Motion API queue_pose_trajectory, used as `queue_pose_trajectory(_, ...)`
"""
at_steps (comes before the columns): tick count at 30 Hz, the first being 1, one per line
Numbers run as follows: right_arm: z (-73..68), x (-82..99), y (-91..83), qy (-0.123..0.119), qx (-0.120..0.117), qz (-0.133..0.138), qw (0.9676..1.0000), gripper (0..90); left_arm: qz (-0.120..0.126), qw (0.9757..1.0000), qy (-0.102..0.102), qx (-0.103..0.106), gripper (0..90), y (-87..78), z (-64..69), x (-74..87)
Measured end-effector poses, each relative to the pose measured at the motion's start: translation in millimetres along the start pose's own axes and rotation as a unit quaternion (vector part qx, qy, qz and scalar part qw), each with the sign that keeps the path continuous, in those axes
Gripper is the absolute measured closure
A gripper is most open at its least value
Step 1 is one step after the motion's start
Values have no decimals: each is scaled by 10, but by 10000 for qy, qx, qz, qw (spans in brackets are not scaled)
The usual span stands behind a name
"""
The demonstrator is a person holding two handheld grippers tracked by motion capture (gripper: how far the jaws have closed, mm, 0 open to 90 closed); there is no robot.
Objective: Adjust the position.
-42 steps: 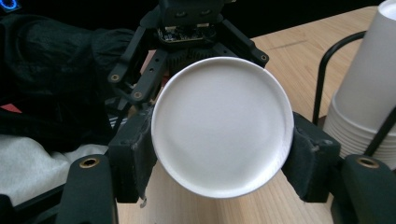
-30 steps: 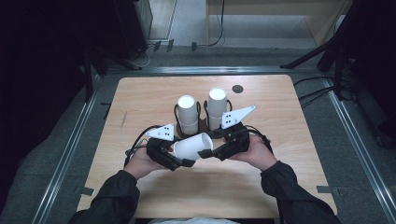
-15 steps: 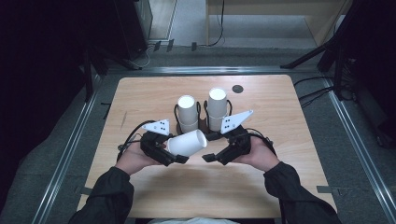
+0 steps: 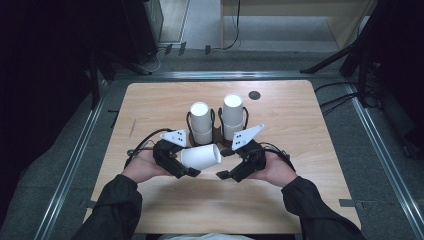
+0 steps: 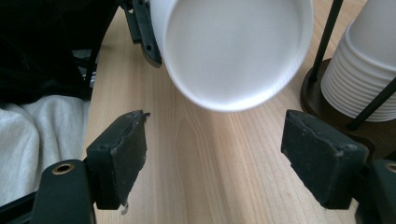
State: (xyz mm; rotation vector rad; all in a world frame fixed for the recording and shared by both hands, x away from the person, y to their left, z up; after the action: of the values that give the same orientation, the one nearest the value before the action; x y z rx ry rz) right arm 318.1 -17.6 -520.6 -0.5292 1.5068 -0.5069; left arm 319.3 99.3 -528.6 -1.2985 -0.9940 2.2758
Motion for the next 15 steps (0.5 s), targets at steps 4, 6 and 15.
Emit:
queue_pose_trajectory(4,-12,28,-4,14,22,-39,10000,230,-205,9997,76,60,230,63,12,10)
queue_pose_trajectory(6,-14,42,-5,-9,30,-45,10000,233,-318,9994,101,102,230,92,22,11)
queue_pose_trajectory(15,-37,76,8,-8,40,-69,10000,233,-735,9968,286,133,230,276,39,13)
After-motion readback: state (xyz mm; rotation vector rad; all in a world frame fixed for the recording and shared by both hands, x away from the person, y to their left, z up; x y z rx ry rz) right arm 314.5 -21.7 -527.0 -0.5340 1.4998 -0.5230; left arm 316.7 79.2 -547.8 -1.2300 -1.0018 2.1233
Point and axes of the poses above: each handheld gripper's, and its own axes: y roughly forward along the jaws, x roughly out of its underside, z roughly to its right, the point moved 10 cm from there along y, roughly forward along the jaws, and after that the axes turned 13 degrees about -y, right-handed, at the moved point
